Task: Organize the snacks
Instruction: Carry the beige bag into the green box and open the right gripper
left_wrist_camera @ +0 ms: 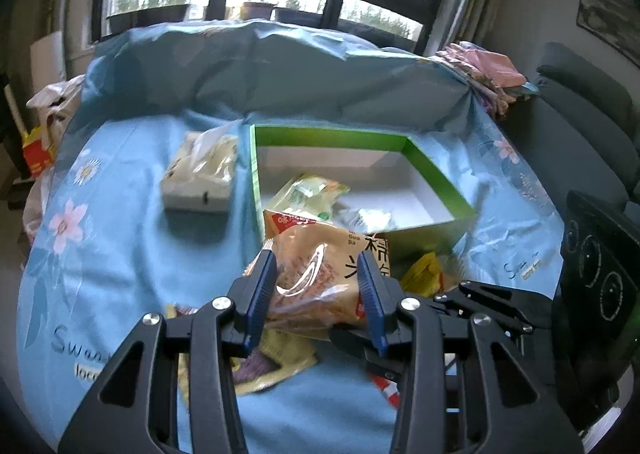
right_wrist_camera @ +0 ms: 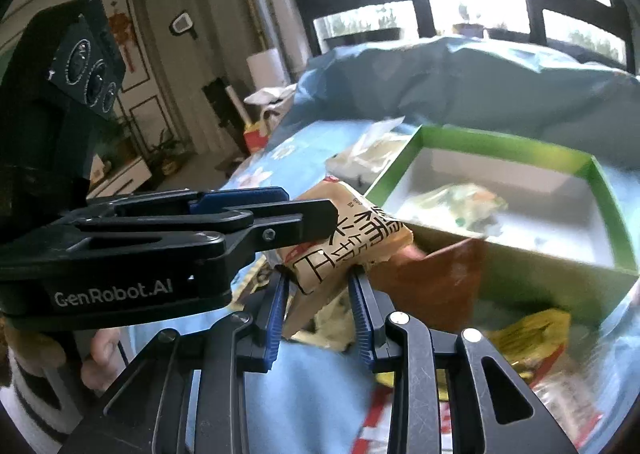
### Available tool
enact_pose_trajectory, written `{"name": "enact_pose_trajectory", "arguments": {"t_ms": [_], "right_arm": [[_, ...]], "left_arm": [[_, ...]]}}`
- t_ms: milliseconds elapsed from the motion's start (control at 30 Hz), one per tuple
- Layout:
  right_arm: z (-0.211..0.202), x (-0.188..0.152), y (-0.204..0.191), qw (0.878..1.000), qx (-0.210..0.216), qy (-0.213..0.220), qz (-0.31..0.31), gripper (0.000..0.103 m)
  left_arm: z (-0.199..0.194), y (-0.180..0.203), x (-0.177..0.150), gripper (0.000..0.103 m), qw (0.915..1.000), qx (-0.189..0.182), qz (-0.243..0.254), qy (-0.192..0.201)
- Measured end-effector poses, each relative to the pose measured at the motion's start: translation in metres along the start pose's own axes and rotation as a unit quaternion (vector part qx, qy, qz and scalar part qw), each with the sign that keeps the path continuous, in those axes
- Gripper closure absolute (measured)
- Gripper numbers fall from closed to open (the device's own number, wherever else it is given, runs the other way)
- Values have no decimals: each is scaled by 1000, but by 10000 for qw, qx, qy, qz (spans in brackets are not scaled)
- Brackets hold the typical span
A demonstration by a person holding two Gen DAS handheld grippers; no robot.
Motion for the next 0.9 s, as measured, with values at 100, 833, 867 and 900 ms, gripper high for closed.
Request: {"name": "enact_pose_trajectory", "arguments": {"t_ms": [100, 833, 867, 900], "right_arm": [[-5, 10, 17, 9999, -120, 100, 48, 70], [9, 30, 140, 9968, -687, 140, 379, 70], [11, 29, 143, 9968, -686, 101, 402, 70], [14, 27, 145, 9967, -695, 42, 425, 70]], "left_arm": [[9, 14, 14, 63, 9998, -62, 166, 49], [114, 69, 62, 62, 9982, -339, 459, -203], [120, 68, 60, 62, 9982, -319, 443, -261], [123, 67, 60, 62, 9982, -312, 423, -295]]}}
Point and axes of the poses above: each gripper's, at about its wrist camera, not at the fingertips, and z roughly the way its jaws point, y to its right, x to its top, the point moved 9 cm from there along z, roughly the way its jaws point, and after that the axes turned 5 degrees about -z, right-handed, at the moved point
